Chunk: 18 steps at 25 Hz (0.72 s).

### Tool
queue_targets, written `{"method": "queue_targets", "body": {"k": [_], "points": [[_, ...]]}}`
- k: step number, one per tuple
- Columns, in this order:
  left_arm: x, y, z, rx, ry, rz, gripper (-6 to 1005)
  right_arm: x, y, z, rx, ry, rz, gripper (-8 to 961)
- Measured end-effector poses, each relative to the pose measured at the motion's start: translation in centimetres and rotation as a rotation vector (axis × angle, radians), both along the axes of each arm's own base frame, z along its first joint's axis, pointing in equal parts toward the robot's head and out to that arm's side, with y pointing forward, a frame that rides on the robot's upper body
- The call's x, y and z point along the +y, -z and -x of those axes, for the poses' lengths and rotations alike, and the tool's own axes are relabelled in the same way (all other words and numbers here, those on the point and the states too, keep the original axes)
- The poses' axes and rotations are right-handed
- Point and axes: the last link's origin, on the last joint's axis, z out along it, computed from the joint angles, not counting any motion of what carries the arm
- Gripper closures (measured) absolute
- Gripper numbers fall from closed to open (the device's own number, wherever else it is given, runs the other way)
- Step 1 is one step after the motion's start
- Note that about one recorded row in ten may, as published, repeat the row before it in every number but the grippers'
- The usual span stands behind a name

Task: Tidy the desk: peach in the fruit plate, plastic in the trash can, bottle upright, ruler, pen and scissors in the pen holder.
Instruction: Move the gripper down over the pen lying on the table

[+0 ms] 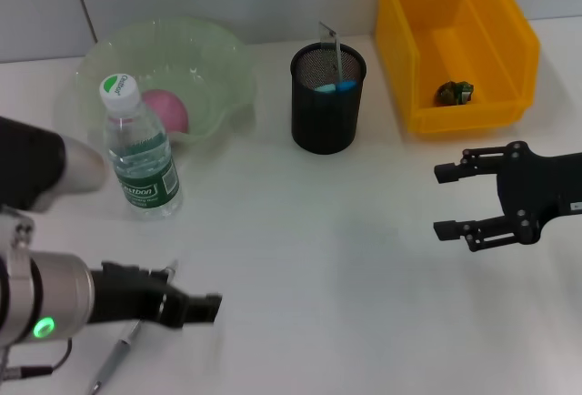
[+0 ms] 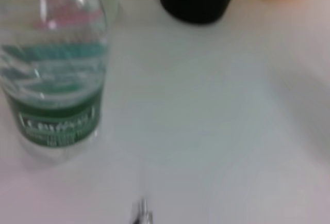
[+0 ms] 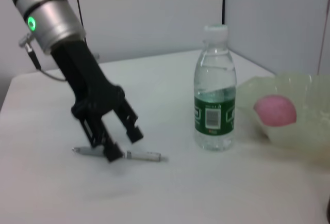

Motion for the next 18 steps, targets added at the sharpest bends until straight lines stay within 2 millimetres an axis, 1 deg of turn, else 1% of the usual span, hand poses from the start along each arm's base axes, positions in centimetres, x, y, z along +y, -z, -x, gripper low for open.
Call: {"method": "queue_targets", "body": {"k": [1,2,3,7,9,10,11,12,16,17,18], "points": [[-0.4,0.4,0.2,0.038,0.008,0.023,234,0.0,0.1,0.1,0.01,-0.002,-0.004,208],[-0.4,0.4,0.2,0.038,0.008,0.023,235,-0.2,0.2,0.2,0.028,-0.001,-0.012,209],[-0.7,0.7,0.2,0.086,0.027,0.048,235,-0.2,0.2,0.2,0.028,-0.001,-0.012,210],[-0.5,0.7,-0.1,0.095,0.039,0.053,239,-0.5,0.2,0.1,0.053,0.003,-0.026,213],[-0.3,0.6,-0.3,0.107,0.047,0.06,240,-0.6,0.2,0.0,0.057,0.004,-0.029,215],[0.5,0.2,0.0,0.15,0.048,0.059,241,-0.7,0.2,0.0,0.058,0.005,-0.03,216],[0.5,0.2,0.0,0.15,0.048,0.059,242,-0.7,0.2,-0.1,0.058,0.007,-0.03,217],[0.8,0.3,0.1,0.168,0.049,0.064,243,-0.7,0.3,-0.1,0.057,0.009,-0.034,218],[1.0,0.4,0.2,0.181,0.049,0.072,246,-0.5,0.2,-0.1,0.058,0.011,-0.047,221],[1.6,0.7,0.3,0.211,0.05,0.092,246,-0.3,0.2,-0.1,0.055,0.011,-0.053,222],[1.6,0.7,0.3,0.211,0.05,0.092,247,-0.3,0.2,-0.1,0.055,0.011,-0.053,223]]}}
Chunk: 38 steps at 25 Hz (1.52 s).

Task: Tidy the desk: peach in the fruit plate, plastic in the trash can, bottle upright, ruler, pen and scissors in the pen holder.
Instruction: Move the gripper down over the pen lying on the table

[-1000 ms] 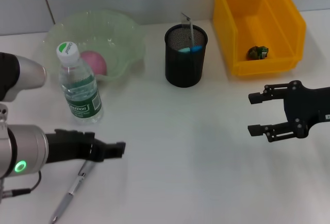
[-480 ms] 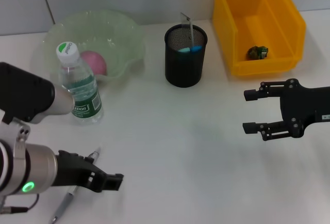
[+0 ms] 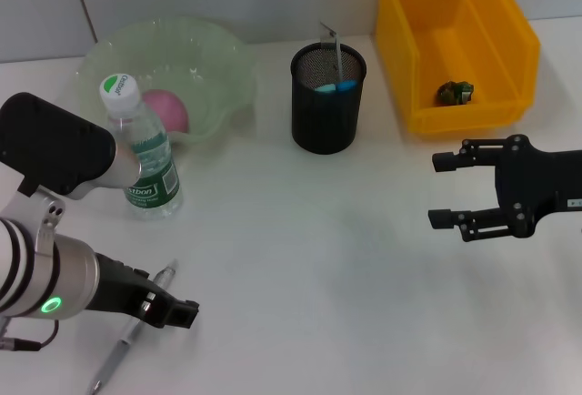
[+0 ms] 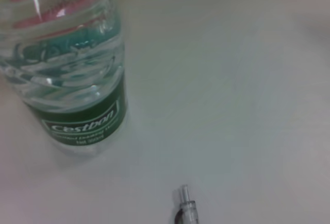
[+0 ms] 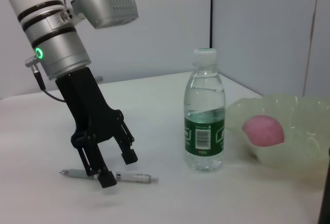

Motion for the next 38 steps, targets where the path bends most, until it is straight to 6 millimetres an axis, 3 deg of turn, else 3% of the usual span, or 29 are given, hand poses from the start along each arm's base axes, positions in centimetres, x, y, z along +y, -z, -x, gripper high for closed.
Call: {"method": "queue_targets", "body": {"k": [35,38], "points": [[1.7,0.5,0.6,0.1,-0.002,0.037,275,0.2,0.3,0.3,0.008,-0.008,-0.018,255],[1.9,0.7,0.7,0.107,-0.005,0.044,324,0.1,0.4,0.3,0.006,-0.01,-0.02,258]]}}
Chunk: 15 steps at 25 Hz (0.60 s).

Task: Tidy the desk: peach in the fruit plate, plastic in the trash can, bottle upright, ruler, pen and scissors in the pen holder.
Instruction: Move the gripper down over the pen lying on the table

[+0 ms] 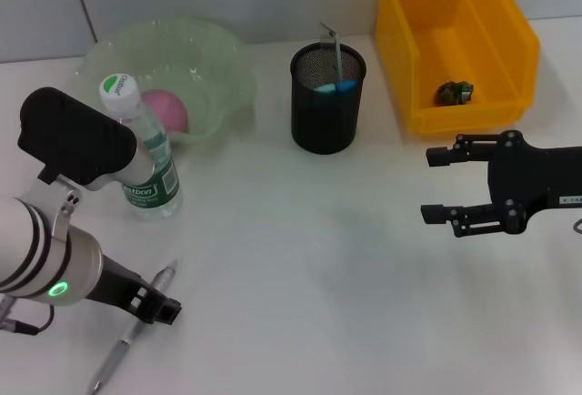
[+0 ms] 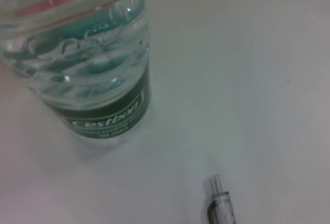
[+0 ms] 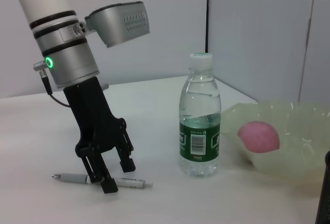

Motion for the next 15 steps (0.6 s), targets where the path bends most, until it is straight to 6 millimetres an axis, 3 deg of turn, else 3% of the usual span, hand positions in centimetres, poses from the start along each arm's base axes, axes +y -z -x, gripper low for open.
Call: {"method": "queue_targets", "body": {"k": [15], "points": [[0.38,0.18,-0.2,0.009,0.002,0.012,389,-0.02,0.09,0.09,-0.012,-0.002,-0.013,271]]}}
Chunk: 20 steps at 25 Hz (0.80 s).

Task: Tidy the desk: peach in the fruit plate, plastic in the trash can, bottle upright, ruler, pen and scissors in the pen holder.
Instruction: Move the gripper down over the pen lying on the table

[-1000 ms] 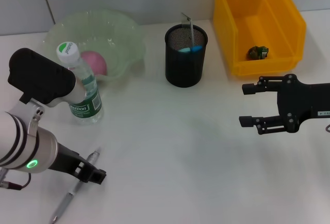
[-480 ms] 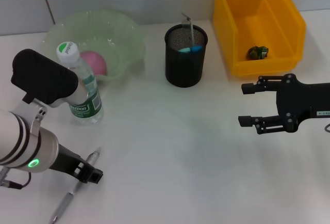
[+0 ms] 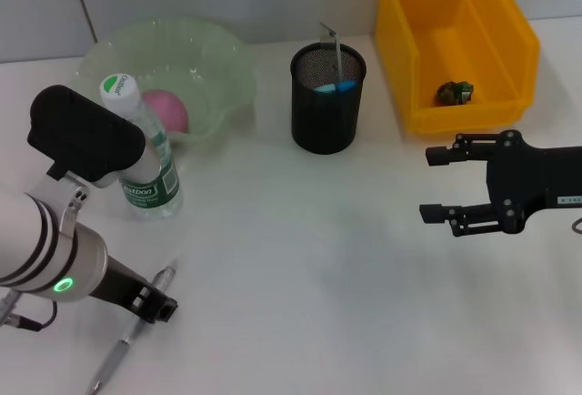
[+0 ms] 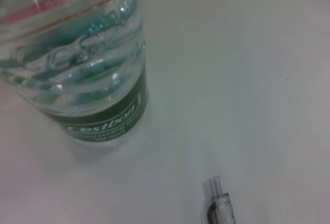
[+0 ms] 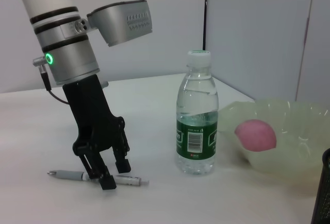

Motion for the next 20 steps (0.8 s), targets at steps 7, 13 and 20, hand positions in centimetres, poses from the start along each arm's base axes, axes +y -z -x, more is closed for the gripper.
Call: {"method": "queue_targets", "body": {"k": [7,13,20], "points": [[0.03,0.14,0.07,0.009,-0.005,0.012,491,0.02,0.03,0.02,0.0,-0.001,-0.003,278],[0.19,0.23,-0.03,0.014,-0.001,0.016,552,0.0,-0.07,0.06,0.007,-0.006,-0.011,283],[0.73,0.35,-0.55,0.018,0.01,0.029,655,-0.12,-0.13,0.04,0.012,-0.003,-0.008,289]]}}
